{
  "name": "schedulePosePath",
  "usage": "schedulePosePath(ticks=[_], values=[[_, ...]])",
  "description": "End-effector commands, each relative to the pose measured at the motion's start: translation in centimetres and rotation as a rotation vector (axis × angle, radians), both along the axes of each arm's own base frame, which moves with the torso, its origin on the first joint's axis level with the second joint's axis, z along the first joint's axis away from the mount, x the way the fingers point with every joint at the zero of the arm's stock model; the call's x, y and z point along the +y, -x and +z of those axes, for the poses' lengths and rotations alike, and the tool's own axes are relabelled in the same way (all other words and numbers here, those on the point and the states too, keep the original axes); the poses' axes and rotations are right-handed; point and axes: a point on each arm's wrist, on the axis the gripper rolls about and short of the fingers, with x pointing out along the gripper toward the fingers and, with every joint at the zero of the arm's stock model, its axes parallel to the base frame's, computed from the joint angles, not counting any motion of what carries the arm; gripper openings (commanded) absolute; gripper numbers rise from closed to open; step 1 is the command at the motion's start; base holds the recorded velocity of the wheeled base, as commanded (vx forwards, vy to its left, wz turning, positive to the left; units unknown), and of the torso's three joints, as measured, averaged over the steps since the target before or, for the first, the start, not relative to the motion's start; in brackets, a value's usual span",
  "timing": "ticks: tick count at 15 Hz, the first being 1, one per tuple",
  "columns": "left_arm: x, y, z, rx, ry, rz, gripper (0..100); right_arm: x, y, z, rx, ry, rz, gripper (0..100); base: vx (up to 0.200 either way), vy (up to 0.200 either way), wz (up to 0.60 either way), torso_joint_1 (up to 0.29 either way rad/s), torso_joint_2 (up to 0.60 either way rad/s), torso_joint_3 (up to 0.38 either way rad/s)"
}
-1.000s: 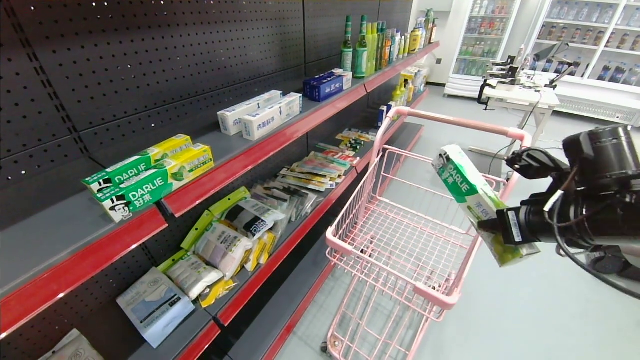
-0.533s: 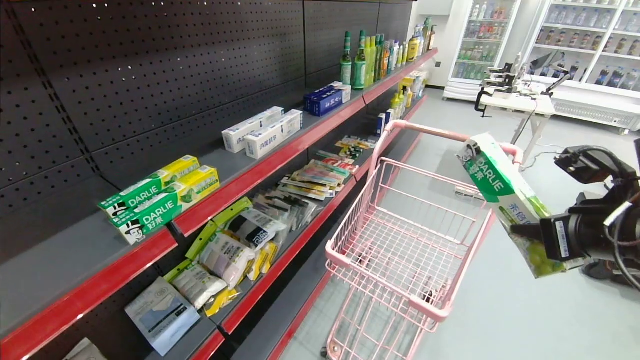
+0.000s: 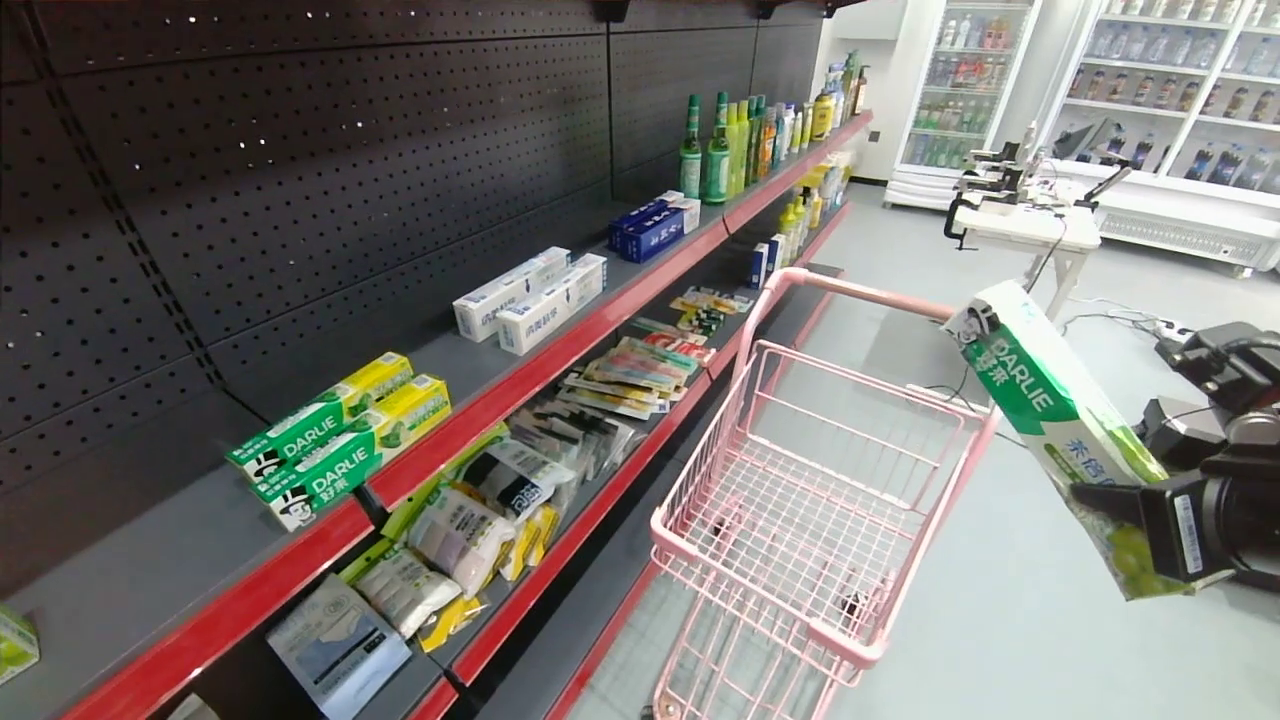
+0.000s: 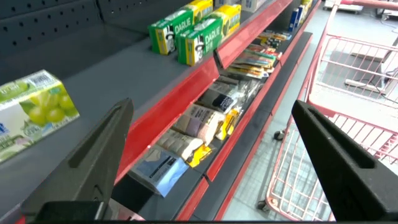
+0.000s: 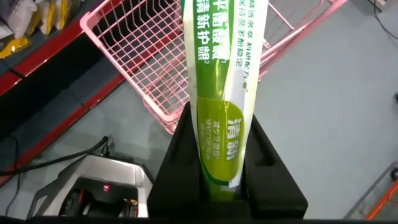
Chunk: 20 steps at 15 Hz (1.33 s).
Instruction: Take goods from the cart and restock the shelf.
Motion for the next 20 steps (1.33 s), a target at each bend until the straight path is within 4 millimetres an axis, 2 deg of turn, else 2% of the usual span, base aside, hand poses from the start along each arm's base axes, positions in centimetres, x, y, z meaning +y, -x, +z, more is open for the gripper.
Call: schedulePosePath(ticks=[1,12,17,20], values=[[0.00,-0.01,-0.01,0.002,0.001,0.000,100,-0.16,0.90,0.01,-0.016,0.001,-0.002,0,0.000,0.000,0.00,0.159,-0.37,-0.207],[0.00,-0.01,0.01,0.001,-0.001,0.000,100,-0.33,1.29,0.02,-0.028,0.035,-0.018,0,0.000,0.000,0.00,0.162,-0.35,-0.194],[0.00,-0.01,-0.01,0.002,-0.001,0.000,100,-0.51,1.24,-0.05,-0.028,0.064,-0.022,0,0.000,0.000,0.00,0.080,-0.18,-0.090],[0.00,-0.01,-0.01,0.002,0.001,0.000,100,-0.71,1.21,-0.15,-0.024,0.076,-0.047,0,0.000,0.000,0.60,0.002,0.00,0.001]])
